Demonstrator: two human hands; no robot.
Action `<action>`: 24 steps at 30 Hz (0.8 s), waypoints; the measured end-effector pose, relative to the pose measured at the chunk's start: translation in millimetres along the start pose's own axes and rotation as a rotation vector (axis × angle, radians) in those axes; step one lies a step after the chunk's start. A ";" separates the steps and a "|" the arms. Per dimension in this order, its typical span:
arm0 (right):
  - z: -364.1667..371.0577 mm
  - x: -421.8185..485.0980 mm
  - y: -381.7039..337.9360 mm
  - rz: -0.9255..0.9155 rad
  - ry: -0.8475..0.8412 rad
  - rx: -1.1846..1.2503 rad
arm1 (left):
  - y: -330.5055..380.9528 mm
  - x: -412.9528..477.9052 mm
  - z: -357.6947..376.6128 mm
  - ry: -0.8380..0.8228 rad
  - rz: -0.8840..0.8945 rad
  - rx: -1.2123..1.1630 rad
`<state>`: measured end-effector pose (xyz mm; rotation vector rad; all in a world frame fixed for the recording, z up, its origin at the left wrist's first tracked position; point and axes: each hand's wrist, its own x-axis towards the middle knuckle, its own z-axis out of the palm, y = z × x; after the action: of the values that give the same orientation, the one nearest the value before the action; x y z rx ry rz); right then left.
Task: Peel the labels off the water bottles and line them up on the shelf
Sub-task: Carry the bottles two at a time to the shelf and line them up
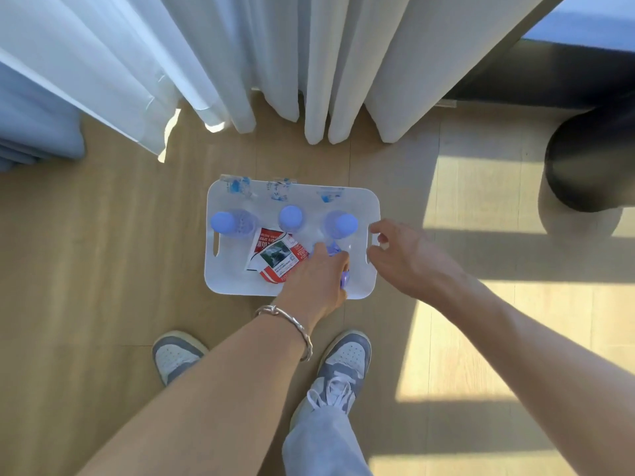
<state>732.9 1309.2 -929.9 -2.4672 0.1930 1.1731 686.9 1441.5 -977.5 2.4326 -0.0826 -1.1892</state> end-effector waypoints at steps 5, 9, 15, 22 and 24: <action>1.9 1.9 -17.4 -0.022 -0.022 -0.019 | -17.0 -14.1 -8.5 0.028 -0.008 -0.112; 3.2 3.3 -51.7 -0.049 -0.049 -0.062 | -37.5 -46.1 -31.7 -0.031 0.035 -0.117; 23.8 8.0 -130.5 -0.158 -0.128 -0.131 | -86.8 -88.3 -77.4 -0.011 0.034 -0.182; 88.8 29.2 -183.2 -0.175 -0.198 -0.218 | -151.7 -120.7 -87.6 0.043 -0.009 -0.208; 105.2 37.9 -185.5 -0.152 -0.205 -0.251 | -166.8 -122.9 -84.6 0.050 -0.030 -0.228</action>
<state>735.9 1523.1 -964.0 -2.4934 -0.2079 1.4456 652.1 1651.3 -907.9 2.2688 0.0988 -1.0861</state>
